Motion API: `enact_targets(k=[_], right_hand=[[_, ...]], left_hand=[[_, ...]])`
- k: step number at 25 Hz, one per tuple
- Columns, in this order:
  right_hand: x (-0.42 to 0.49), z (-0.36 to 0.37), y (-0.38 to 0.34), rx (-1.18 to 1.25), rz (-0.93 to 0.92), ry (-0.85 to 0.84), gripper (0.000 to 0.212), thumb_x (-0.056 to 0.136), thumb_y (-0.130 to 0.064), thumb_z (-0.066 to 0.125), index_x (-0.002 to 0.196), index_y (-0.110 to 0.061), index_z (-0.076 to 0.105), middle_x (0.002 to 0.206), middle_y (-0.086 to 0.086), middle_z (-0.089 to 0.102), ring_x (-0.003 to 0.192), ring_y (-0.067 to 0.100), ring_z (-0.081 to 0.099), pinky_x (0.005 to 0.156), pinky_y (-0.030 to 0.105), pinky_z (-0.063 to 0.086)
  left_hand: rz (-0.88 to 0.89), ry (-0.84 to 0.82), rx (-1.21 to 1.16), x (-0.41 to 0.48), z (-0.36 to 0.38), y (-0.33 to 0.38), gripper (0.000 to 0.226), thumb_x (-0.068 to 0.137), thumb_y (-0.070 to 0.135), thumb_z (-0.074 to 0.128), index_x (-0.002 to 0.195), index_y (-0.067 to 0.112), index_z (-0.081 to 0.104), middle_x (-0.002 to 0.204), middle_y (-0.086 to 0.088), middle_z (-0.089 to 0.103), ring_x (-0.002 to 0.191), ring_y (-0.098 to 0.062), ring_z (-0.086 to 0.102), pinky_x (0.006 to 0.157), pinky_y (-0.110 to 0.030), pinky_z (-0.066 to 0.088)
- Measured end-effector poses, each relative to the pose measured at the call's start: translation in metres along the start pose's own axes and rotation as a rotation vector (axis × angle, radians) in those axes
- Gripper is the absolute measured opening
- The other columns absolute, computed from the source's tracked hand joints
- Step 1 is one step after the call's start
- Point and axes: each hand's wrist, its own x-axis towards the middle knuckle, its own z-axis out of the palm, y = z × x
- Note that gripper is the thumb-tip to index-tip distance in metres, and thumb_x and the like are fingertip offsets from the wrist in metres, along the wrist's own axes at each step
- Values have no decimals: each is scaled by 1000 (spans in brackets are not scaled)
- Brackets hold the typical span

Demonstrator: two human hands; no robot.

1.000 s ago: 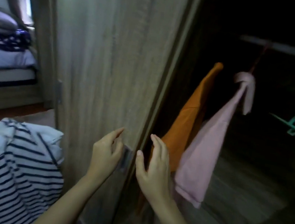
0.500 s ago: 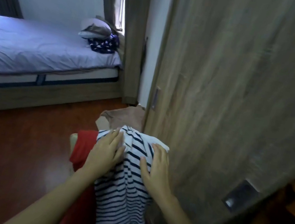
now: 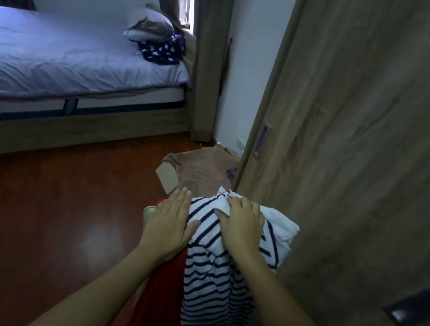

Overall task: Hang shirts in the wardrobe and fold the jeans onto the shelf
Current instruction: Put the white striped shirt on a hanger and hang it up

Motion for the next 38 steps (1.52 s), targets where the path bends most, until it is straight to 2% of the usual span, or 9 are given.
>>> enact_targets(k=[6,11,15,19,22,27,31,34,38], right_hand=[[9,-74,-8,963,381,317,22,97,-20,41,118,-20,44,100,2,60,92,19,59,83,33,48],[11,-180,0,896,5,465,19,98,-16,39,91,-31,48,74,-15,52,63,-8,50,63,13,45],[-10,-256,15,788,-108,607,29,97,-7,39,83,-32,44,67,-23,51,63,-9,46,64,11,41],[-49,-323,42,788,-91,787,17,98,-9,38,89,-23,43,78,-16,48,66,-11,50,67,9,44],[-79,-367,81,663,-16,931,19,97,-9,38,97,-26,42,85,-17,49,71,-18,52,71,5,41],[-136,-401,170,349,165,713,14,95,-10,44,101,-21,48,87,-17,53,75,-19,50,71,6,39],[-185,-391,213,179,310,397,15,88,-6,54,98,-16,58,95,-3,64,81,-11,53,75,11,42],[-219,-404,224,231,453,140,57,76,5,61,126,-22,52,120,-6,57,116,3,47,84,19,44],[-254,-395,200,553,414,475,63,84,-8,63,137,-22,33,117,-5,52,108,5,53,84,22,50]], left_hand=[[38,46,-157,-1,6,-3,100,74,75,-17,150,12,0,158,-4,-3,145,-13,-2,114,-30,1],[-135,89,-343,6,-11,10,79,92,60,9,148,5,15,153,-17,26,139,-29,30,111,-41,23],[-25,44,-853,9,-53,60,74,96,50,34,150,16,-4,158,-1,-1,144,-13,6,114,-31,9],[230,-75,-1089,14,-79,130,89,69,53,69,143,19,33,143,9,38,129,-3,37,104,-24,32],[384,-108,-1035,2,-81,188,36,67,51,69,92,26,66,85,1,70,83,-14,64,80,-38,53],[501,4,-1311,-35,-134,297,6,82,10,69,82,14,65,74,-5,63,68,-8,54,65,-21,46],[477,-205,-1563,-73,-170,375,9,85,8,66,87,15,71,78,-4,68,71,-9,61,63,-23,49],[460,-148,-1622,-95,-179,418,12,86,12,64,91,19,71,85,1,72,81,-10,67,72,-24,54],[604,-111,-1552,-117,-184,451,26,88,12,58,111,19,67,96,7,69,84,-1,65,74,-20,53]])
